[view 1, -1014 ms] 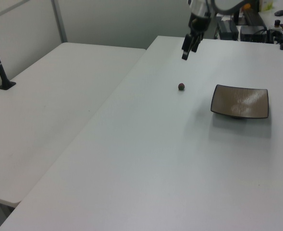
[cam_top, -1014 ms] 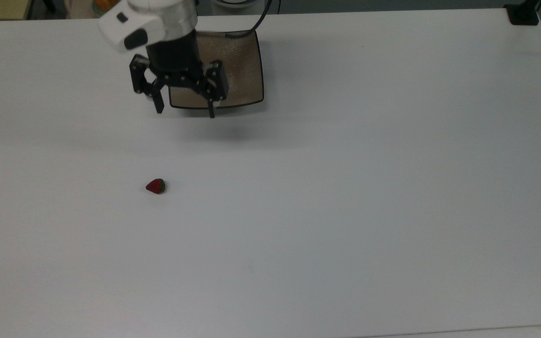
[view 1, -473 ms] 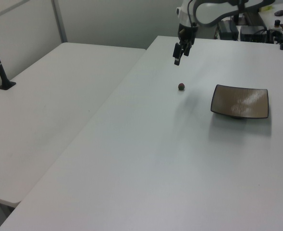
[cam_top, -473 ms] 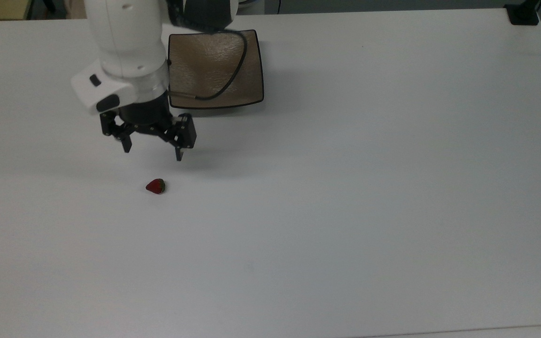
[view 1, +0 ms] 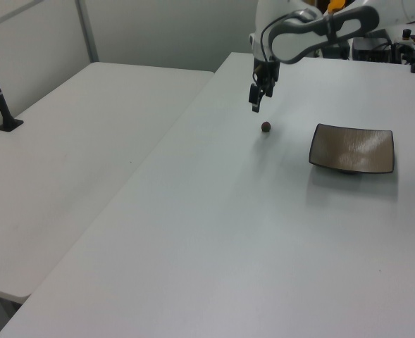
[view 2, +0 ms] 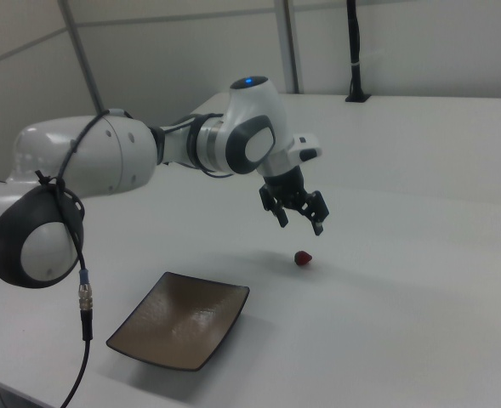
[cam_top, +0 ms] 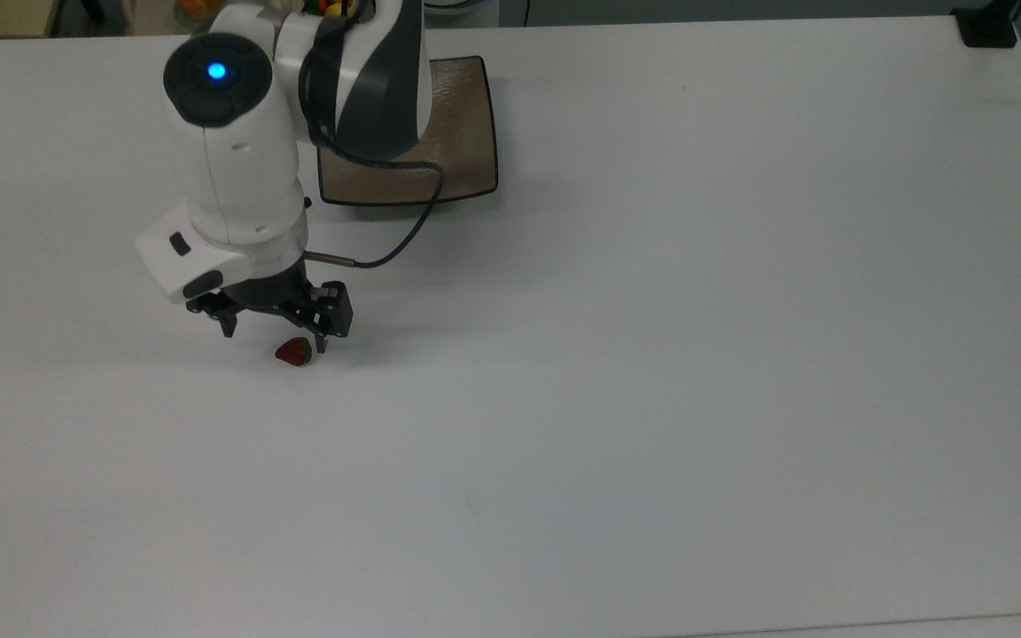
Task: Strawberries on a ceramic plate
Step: 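Lower the gripper around the strawberry and close on it, then lift the strawberry and carry it over the square ceramic plate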
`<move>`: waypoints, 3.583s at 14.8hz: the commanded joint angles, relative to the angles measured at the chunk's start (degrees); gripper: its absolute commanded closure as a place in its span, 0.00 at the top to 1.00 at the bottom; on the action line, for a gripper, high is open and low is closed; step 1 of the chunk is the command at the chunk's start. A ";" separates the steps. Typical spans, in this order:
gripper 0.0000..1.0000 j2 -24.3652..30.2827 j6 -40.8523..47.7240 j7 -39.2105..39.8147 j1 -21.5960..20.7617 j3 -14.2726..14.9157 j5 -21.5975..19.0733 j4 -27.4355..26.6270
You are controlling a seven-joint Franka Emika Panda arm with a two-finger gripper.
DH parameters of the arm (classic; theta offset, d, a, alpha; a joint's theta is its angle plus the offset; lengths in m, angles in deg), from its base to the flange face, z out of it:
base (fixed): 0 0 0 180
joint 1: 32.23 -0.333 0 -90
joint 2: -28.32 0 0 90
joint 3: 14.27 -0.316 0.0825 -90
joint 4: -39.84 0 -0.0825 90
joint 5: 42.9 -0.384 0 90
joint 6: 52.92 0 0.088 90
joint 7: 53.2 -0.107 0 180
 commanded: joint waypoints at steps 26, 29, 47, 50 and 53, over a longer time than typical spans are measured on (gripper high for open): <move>0.00 2.78 1.45 4.12 -0.60 0.15 2.45 -3.85; 0.00 9.97 5.21 4.56 -0.69 0.15 2.27 -6.66; 0.02 39.79 23.07 13.17 -7.45 -0.55 -6.26 -29.77; 0.02 41.82 22.98 13.35 -7.81 -0.55 -6.08 -35.05; 0.02 42.08 22.29 13.35 -7.81 -0.64 -4.94 -38.74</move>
